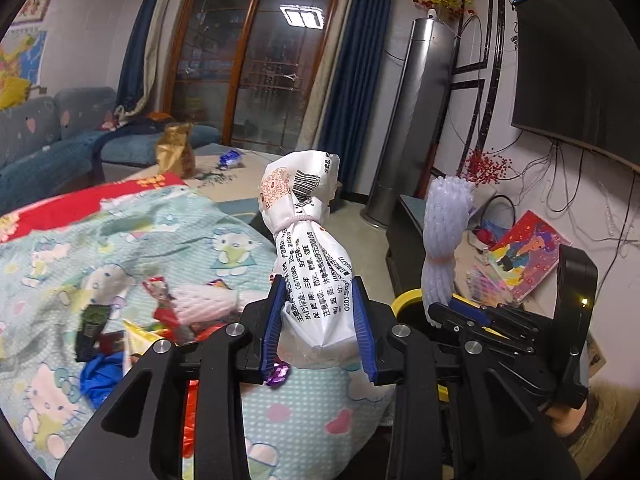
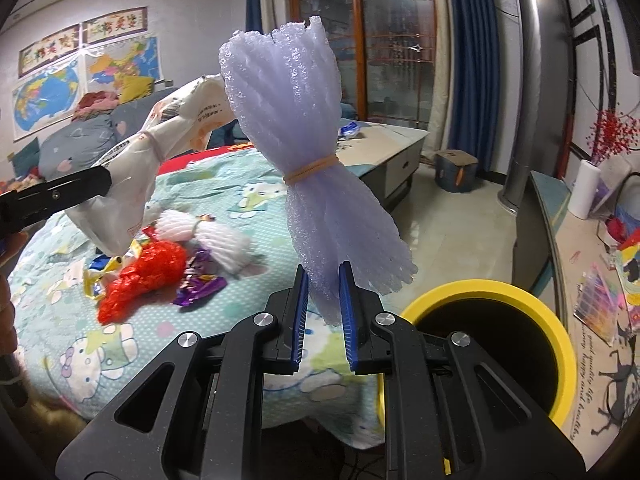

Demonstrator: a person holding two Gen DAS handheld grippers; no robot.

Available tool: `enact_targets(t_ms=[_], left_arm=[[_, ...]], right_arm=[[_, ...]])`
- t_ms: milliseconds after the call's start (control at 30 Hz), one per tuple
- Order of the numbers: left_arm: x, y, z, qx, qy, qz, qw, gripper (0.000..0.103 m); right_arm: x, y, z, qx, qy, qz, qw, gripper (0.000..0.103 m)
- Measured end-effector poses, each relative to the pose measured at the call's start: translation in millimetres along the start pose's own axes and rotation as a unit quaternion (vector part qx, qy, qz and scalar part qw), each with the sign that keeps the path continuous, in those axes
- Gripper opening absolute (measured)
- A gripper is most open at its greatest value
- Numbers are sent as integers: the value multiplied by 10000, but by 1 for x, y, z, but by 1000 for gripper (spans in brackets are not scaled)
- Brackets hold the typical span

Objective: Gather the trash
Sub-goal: 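Carry the foam net with the right tool while the left tool carries the bag to the bin, then open the right tool over the yellow-rimmed bin while the left tool releases the bag inside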

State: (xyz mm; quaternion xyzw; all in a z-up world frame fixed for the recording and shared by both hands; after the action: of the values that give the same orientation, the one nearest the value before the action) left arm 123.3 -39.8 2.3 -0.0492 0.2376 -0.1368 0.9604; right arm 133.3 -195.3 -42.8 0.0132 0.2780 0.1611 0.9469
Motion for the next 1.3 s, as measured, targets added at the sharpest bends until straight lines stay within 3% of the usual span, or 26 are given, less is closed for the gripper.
enact_targets(t_ms=[300, 633, 1300], left_arm=[[23, -27, -4, 194, 149, -318, 9992, 31], [47, -65, -13, 482, 304, -666, 9962, 31], [114, -131, -39, 840, 787, -1343, 9842, 31]], right_arm=[[-4, -31, -2, 199, -10, -300, 9994, 11], [-4, -79, -14, 833, 151, -558, 9948, 11], [16, -161, -52, 2048, 775, -618, 9738, 11]])
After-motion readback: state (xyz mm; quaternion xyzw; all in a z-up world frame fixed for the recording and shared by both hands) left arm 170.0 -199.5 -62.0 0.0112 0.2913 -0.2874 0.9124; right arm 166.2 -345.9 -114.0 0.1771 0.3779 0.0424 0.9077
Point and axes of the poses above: each gripper's, at about its wrist camera, not at the fingertips, and x roughly the way its jaws point, y to its left, z to its top, the point moved 3 cm from there along x, roughly the way its jaws point, and after that the axes turned 3 degrees about x, right-handed, at the moved point
